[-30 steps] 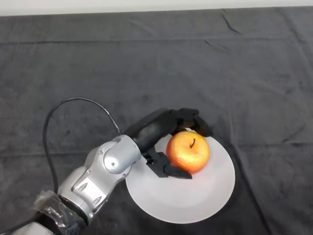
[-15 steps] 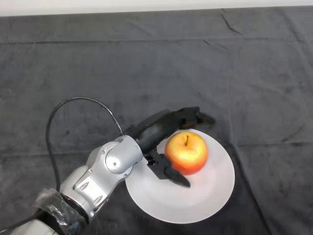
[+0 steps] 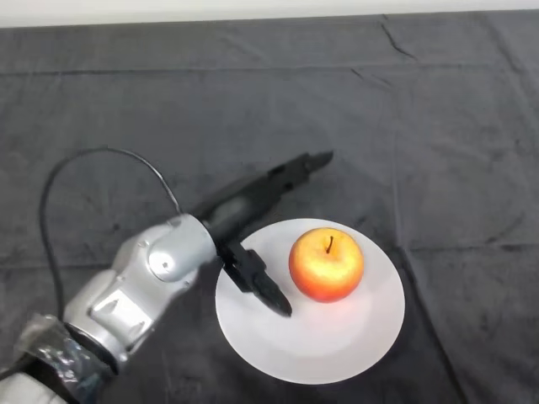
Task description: Move the apple to the plate
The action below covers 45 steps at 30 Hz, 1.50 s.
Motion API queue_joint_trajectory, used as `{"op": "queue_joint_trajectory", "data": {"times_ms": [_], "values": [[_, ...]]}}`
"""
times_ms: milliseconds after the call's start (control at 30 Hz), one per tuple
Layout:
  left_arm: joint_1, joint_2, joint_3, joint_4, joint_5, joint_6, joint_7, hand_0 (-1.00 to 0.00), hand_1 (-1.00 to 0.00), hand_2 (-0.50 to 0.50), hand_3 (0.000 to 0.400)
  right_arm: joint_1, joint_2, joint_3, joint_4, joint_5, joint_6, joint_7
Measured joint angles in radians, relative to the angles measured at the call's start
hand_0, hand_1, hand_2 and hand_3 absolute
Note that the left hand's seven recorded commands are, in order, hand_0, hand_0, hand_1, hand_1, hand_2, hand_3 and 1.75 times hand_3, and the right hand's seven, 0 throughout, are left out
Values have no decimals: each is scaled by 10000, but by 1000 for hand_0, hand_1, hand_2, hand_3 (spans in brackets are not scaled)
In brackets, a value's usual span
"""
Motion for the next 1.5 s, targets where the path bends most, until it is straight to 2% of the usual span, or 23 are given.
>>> {"op": "queue_joint_trajectory", "data": {"times_ms": [233, 367, 467, 867, 1033, 1333, 1500], "values": [[433, 778, 1269, -184, -267, -5, 181, 0, 0, 0, 0, 0, 0, 2, -1, 0, 0, 0], [487, 886, 1845, -183, -358, -3, 458, 0, 0, 0, 0, 0, 1, 2, -2, 0, 0, -1], [486, 915, 2255, -167, -359, -3, 886, 0, 0, 0, 0, 0, 1, 3, -2, -1, 0, -1], [484, 952, 4406, 161, -351, -11, 3288, 0, 0, 0, 0, 0, 0, 3, -3, 1, 0, -1], [484, 956, 5207, 367, -367, -198, 4048, 0, 0, 0, 0, 0, 0, 3, -3, 0, 0, -1], [529, 1035, 6741, 1017, -643, -579, 4773, 0, 0, 0, 0, 0, 1, 5, -3, 0, 0, 1], [959, 1258, 7635, 1145, -831, -862, 5012, 0, 0, 0, 0, 0, 2, 25, -5, -1, -1, -3]]}}
